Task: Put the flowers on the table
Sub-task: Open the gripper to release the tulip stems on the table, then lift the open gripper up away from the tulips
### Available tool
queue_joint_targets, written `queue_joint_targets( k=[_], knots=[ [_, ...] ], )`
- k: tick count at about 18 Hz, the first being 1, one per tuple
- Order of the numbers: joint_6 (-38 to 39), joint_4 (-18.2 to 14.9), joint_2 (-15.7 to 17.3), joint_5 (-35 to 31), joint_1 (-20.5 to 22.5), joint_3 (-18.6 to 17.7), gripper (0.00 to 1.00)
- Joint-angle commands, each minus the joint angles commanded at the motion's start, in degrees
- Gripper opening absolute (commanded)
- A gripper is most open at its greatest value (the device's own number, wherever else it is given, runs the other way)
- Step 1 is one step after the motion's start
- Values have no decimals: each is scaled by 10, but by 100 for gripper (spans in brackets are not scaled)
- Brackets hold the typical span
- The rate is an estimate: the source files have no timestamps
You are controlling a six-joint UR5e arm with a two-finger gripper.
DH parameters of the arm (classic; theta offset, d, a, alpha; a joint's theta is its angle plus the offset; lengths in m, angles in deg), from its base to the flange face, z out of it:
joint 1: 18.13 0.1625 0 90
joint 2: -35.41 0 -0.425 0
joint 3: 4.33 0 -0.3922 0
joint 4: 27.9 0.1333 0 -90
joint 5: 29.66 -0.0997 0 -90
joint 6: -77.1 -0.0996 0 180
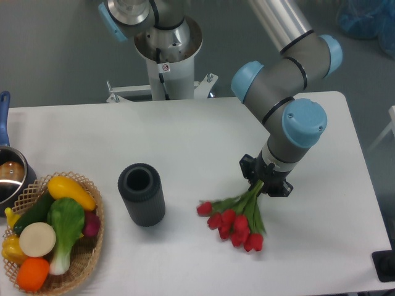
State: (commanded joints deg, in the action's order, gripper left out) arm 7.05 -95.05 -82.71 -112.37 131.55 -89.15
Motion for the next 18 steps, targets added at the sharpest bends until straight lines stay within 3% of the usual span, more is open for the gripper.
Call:
queue_joint_targets(
  k=[5,8,10,12,18],
  knots=[
    [4,32,7,-2,3,1,100],
    [0,87,8,-5,9,2,100],
    [5,106,8,-7,18,7,100],
    [5,100,14,-11,38,15,100],
    [1,102,18,-62,41,11,100]
  ],
)
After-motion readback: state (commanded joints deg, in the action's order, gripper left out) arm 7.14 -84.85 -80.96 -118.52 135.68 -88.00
